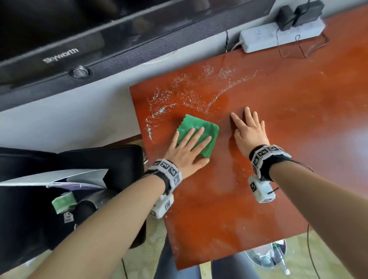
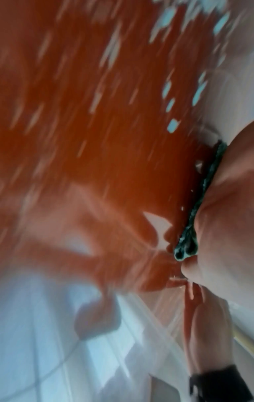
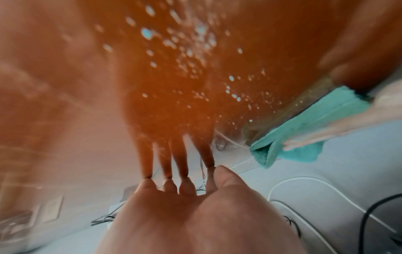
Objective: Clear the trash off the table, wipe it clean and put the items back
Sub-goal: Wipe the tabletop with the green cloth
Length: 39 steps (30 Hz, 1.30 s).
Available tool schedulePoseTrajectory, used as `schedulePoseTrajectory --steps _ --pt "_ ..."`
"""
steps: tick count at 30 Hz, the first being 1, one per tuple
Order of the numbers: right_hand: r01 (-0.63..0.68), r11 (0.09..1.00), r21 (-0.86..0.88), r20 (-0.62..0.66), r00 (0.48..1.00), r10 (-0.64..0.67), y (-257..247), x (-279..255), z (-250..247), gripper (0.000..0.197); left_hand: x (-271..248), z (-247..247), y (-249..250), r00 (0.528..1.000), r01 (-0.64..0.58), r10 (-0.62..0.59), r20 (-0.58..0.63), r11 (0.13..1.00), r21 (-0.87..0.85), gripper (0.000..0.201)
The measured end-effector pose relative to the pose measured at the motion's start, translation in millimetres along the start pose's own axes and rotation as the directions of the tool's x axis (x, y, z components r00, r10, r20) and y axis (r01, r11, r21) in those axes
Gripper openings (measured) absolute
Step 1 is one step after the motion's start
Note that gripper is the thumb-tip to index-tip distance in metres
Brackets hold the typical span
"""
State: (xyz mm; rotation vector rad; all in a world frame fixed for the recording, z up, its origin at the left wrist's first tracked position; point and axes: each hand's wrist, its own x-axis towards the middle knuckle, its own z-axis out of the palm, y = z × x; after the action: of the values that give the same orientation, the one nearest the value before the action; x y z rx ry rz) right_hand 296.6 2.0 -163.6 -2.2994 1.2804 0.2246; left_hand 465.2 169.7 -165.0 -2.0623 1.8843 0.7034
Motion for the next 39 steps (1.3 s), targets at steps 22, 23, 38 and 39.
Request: schedulePoseTrajectory --steps 22,23,38,39 --pt "-0.040 0.999 -0.014 0.006 0.999 0.040 -58.5 13.3 16.0 0.059 43.0 -26.2 -108.2 0.986 0.084 -0.091 -0.137 0.995 -0.051 0.068" --pt "-0.035 0.999 -0.014 0.018 0.999 0.035 -57.4 13.6 14.7 0.059 50.0 -33.7 -124.3 0.973 0.157 -0.173 -0.151 0.981 -0.117 0.067" --pt "0.061 0.997 0.042 0.046 0.997 -0.063 2.7 23.2 -15.1 0.054 36.4 -14.2 29.7 0.999 -0.035 0.035 0.007 0.999 0.033 0.083" --pt "0.063 0.997 0.049 0.050 0.997 -0.065 9.6 27.7 -20.7 0.054 37.5 -14.8 28.8 0.999 -0.050 0.050 0.008 0.997 0.059 0.080"
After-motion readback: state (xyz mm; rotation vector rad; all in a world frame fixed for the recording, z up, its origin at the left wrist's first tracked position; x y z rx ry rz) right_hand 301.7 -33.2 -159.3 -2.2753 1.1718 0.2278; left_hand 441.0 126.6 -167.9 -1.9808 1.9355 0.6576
